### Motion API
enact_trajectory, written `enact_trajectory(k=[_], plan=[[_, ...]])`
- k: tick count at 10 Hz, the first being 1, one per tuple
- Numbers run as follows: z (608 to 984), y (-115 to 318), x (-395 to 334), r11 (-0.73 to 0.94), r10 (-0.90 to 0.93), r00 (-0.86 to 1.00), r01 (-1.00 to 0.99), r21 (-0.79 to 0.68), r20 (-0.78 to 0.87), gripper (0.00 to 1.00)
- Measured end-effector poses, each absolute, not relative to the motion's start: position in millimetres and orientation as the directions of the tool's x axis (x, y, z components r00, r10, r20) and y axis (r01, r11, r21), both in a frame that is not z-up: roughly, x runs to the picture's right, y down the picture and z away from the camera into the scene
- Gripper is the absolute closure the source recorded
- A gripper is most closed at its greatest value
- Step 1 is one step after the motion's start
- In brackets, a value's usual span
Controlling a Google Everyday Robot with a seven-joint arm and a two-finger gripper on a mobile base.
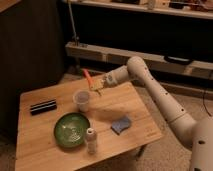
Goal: Place the pepper in the ceramic cup
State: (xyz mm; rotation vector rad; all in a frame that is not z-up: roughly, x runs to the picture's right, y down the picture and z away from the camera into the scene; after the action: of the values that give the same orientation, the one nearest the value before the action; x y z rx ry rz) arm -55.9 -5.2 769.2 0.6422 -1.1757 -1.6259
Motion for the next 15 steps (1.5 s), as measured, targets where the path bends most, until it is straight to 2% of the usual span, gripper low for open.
enact_trajectory(k=[2,5,6,8,11,15], plan=[[765,-10,-46,-0.003,-0.891,-0.42,0.389,0.921,0.174,0.83],[752,-40,-23,0.125,-0.855,-0.413,0.425,0.897,0.314,0.83],[748,-42,-21,0.115,-0.851,-0.422,0.429,0.896,0.311,0.83],[738,-34,-25,0.038,-0.837,-0.484,0.413,0.91,0.255,0.83],[727,-21,-31,0.101,-0.848,-0.432,0.435,0.895,0.306,0.83],[721,4,-53,0.015,-0.85,-0.47,0.43,0.903,0.238,0.83]])
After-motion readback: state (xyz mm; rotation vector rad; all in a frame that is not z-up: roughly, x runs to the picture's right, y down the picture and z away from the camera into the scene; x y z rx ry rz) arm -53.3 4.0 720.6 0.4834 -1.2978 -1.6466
